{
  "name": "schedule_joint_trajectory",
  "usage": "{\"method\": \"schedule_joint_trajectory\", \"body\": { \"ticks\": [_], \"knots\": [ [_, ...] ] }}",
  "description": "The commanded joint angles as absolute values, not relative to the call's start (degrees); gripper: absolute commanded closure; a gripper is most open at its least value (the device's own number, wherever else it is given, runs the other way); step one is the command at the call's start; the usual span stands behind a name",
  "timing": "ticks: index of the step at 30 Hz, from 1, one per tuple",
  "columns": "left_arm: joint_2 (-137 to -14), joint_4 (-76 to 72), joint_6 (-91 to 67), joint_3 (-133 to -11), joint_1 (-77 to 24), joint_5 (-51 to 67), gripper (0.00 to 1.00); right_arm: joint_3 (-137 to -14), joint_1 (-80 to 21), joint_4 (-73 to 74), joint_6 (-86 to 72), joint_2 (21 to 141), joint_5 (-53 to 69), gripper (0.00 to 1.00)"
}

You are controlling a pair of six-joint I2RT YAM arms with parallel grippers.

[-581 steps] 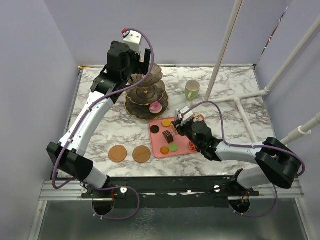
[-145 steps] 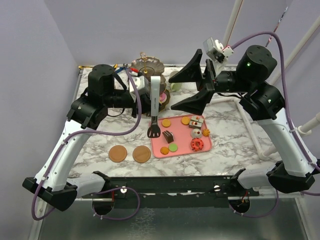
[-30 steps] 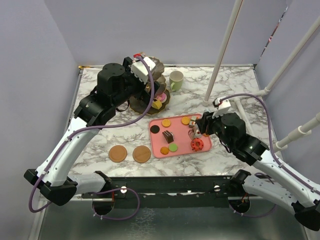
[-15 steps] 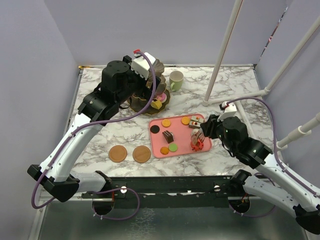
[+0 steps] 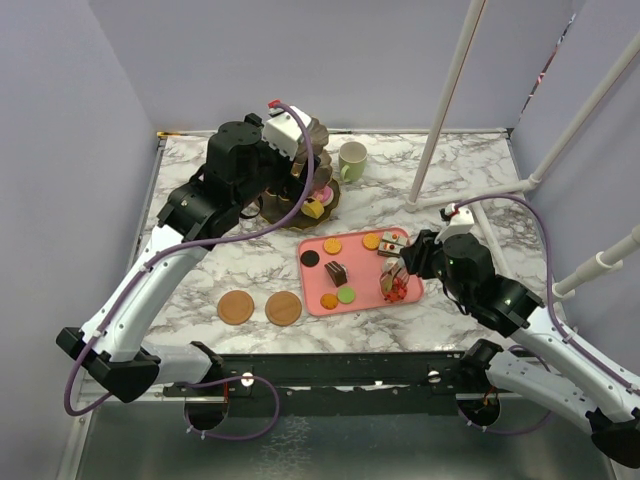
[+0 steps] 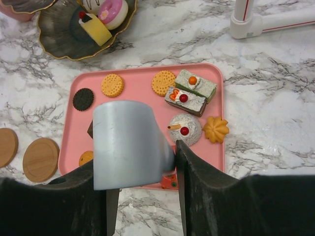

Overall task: Serve the afternoon tea
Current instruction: Pick up the desert from the tray.

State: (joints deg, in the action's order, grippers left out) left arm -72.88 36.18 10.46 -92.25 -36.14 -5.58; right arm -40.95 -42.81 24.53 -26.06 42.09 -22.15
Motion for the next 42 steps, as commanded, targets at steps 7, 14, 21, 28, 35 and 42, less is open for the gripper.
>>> {"method": "schedule_joint_trajectory", "body": {
  "ticks": [7,14,21,28,35,42],
  "knots": [
    [-74.6,38.4,10.3,-93.9,-36.3,-7.2,0.01,-39.7,-43.4,23.7,-26.8,42.0,-20.6,0.53],
    [-75.6,39.2,10.1,-94.7,-36.3,-6.7,0.01,-39.0,-43.4,25.4,-27.7,40.8,-19.8,0.50],
    [-76.4,39.3,10.2,-96.2,-36.3,-6.5,0.01,-38.5,-43.5,25.5,-26.9,40.1,-22.2,0.49],
    [-76.1,39.3,10.7,-96.1,-36.3,-6.1,0.01,-39.1,-43.4,23.9,-24.2,40.7,-23.4,0.48],
    [-75.9,39.3,11.1,-96.1,-36.3,-6.0,0.01,-40.6,-43.4,23.6,-21.4,40.4,-25.5,0.48],
    [-75.6,39.2,10.8,-96.4,-36.3,-5.5,0.01,-38.9,-43.4,22.4,-21.7,40.8,-25.3,0.47]
  ]
}}
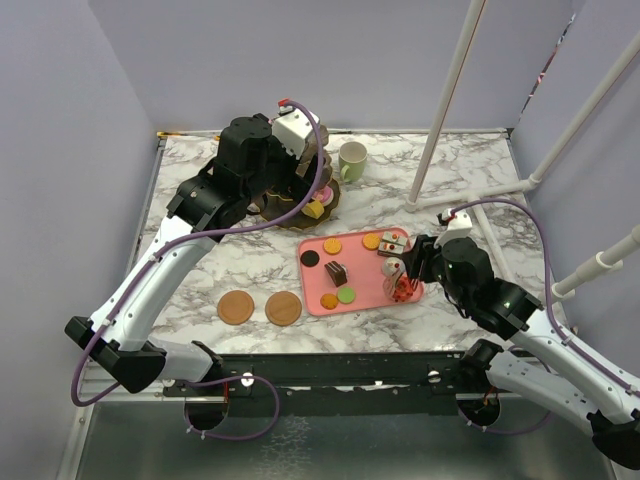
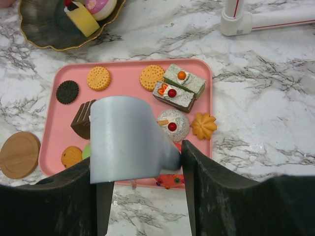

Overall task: Serve the afternoon tea
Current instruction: Pick up the desert from the tray.

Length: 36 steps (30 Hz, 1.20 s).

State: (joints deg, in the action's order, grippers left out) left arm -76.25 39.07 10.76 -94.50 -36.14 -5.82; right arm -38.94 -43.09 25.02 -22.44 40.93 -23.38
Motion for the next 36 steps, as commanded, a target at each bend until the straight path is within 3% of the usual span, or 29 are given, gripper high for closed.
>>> {"method": "schedule_joint_trajectory", "body": {
  "ticks": [1,11,36],
  "knots": [
    [-75.5,39.2,10.8,-96.4,-36.3,-5.4,0.01,-39.2,-43.4,22.3,-21.5,40.8,-25.4,0.47],
    [-75.5,39.2,11.0,-96.4,-36.3,-4.9,0.01,-42.1,-43.4,23.4,-21.5,38.9,-25.7,0.45],
    [-75.2,39.3,11.3,-97.3,-36.3,-4.4,0.01,-33.8,-43.4,18.0,-22.0,40.2,-26.4,0.40]
  ]
}}
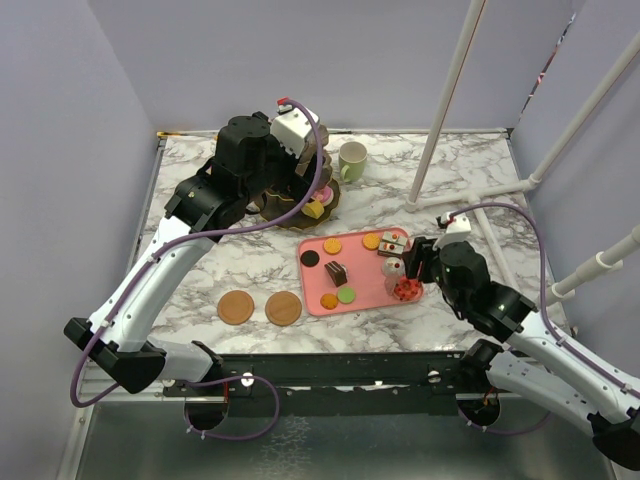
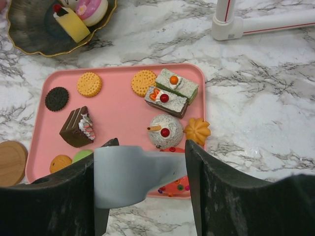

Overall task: Serve the afternoon tea
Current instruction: Pick up the desert from the tray.

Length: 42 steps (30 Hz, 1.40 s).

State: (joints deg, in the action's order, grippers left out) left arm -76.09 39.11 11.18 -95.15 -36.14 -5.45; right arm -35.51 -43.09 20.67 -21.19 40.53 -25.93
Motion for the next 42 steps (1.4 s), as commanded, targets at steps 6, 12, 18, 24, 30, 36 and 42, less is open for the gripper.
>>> {"method": "schedule_joint_trajectory", "body": {
  "ticks": [6,12,18,24,30,36,42],
  "knots": [
    [-75.6,39.3,11.2,-97.5,-36.3,-4.4,0.01,-31.9,-43.4,16.8,-22.1,40.8,-25.4,0.41],
    [-75.9,39.3,11.2,-97.8,-36.3,-4.5,0.01,-31.6,-43.4,17.7,-20.2,40.0,-25.8,0.56],
    [-76.3,39.2,10.9,-97.9,-36.3,-4.4,0.01,-31.8,-43.4,17.8,-20.8,40.7,-24.5,0.76],
    [-76.8,38.8,9.9,-97.6,-36.3,-5.4,0.01,-33.9,-43.4,18.4,-19.4,40.2,-23.7,0.84],
    [-79.0,37.7,8.3,-98.1,-36.2,-9.9,0.01,-39.6,-43.5,19.6,-17.9,38.9,-19.6,0.89],
    [-82.9,35.6,8.2,-100.9,-32.0,-9.2,0.01,-45.8,-43.4,18.7,-16.6,41.5,-13.8,0.91],
    [-92.4,35.9,8.3,-111.2,-23.0,-0.7,0.01,-48.1,-43.4,15.5,-15.5,44.2,-11.9,0.91]
  ]
}}
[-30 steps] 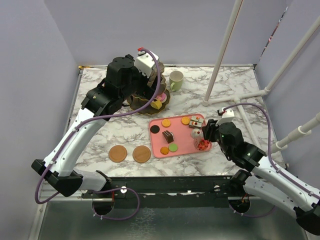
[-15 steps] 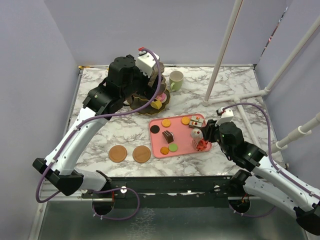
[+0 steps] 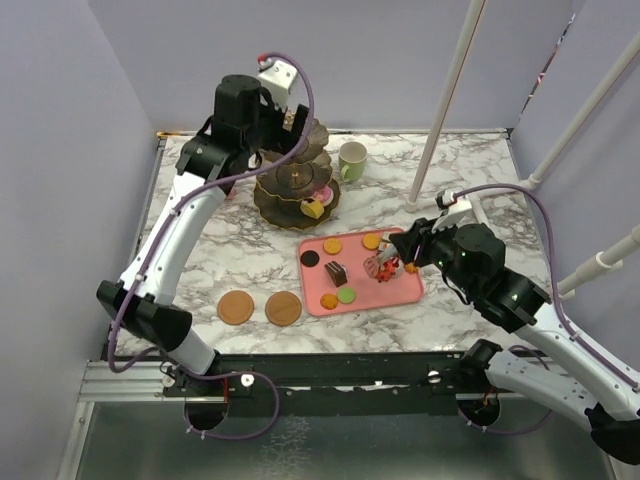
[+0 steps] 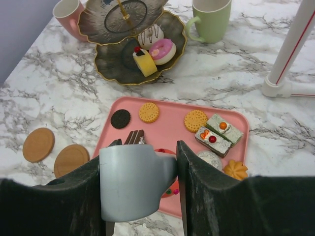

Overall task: Serve the afternoon tea
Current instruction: Pick up the desert from the tray, then adjust the desert table at the center of the board.

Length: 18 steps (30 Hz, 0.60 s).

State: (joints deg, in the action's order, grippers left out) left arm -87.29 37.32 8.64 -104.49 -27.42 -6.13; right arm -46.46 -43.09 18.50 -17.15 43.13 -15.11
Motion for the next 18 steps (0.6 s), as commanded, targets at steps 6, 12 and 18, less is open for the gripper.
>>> {"method": "schedule_joint_trajectory", "body": {
  "ticks": [6,12,18],
  "knots": [
    [-98.3,35.8,11.1,-117.0,-20.8,4.4,0.01,-47.7,-43.4,12.8,-15.9,45.1,-11.1,0.91],
    [-100.9,36.6,13.3,-117.8,-17.8,13.2,0.03,-47.8,-43.4,11.7,-15.3,45.5,-11.2,0.91],
    [-102.7,37.0,20.2,-118.7,-14.3,20.5,0.06,-48.6,-43.4,11.3,-14.7,46.2,-11.2,0.91]
  ]
}}
